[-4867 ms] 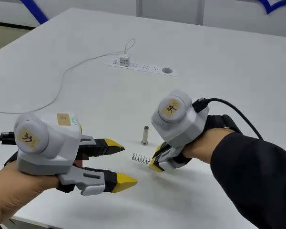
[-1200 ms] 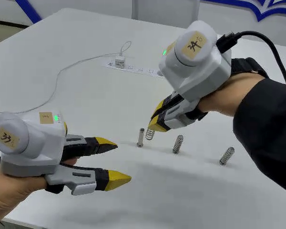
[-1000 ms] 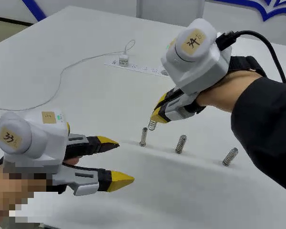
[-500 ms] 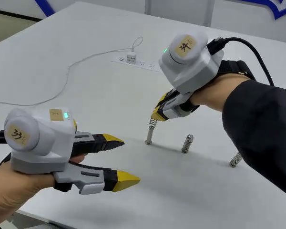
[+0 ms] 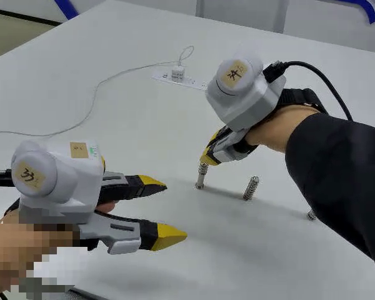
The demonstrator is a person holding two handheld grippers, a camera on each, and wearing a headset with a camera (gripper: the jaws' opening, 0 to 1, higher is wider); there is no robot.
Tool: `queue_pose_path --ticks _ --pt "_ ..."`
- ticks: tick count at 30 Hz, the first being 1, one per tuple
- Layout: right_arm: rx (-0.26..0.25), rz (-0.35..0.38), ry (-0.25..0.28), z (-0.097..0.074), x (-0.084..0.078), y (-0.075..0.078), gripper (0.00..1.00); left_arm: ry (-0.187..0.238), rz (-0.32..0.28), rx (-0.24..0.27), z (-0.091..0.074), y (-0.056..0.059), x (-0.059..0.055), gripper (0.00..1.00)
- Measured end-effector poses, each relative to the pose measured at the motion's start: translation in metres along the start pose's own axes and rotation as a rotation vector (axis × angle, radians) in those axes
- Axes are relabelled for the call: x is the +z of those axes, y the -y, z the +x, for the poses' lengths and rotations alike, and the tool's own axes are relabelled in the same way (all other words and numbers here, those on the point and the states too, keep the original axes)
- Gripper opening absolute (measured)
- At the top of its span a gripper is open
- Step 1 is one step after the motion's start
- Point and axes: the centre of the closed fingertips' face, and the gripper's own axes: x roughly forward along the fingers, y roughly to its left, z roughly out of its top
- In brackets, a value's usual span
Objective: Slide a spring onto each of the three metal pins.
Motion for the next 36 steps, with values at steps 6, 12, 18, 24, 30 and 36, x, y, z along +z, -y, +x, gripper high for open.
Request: queue_pose_path --ticks 6,12,18,24,30,36 --pt "0.009 0.016 -0.014 0.01 -0.005 -0.004 0.11 0.001 -0.003 0.004 -0.001 -0.001 -0.001 0.54" --pt "0.014 0.027 -0.018 0.015 -0.009 -0.008 0.11 0.0 -0.004 0.003 0.0 -0.001 -0.001 0.54" --pt "0.024 0.026 -0.023 0.021 -0.01 -0.013 0.11 -0.005 -0.005 0.003 0.0 -0.001 -0.002 0.53" --pt "0.035 0.008 -0.027 0.026 -0.011 -0.017 0.12 -0.009 -0.006 0.004 0.0 -0.001 -0.002 0.53" --pt "0.037 -0.001 -0.039 0.03 -0.016 -0.016 0.17 -0.012 -0.006 0.005 0.0 -0.002 -0.003 0.53" --pt "0.028 0.012 -0.024 0.024 -0.018 -0.013 0.19 -0.016 -0.002 0.003 0.001 -0.002 -0.004 0.54"
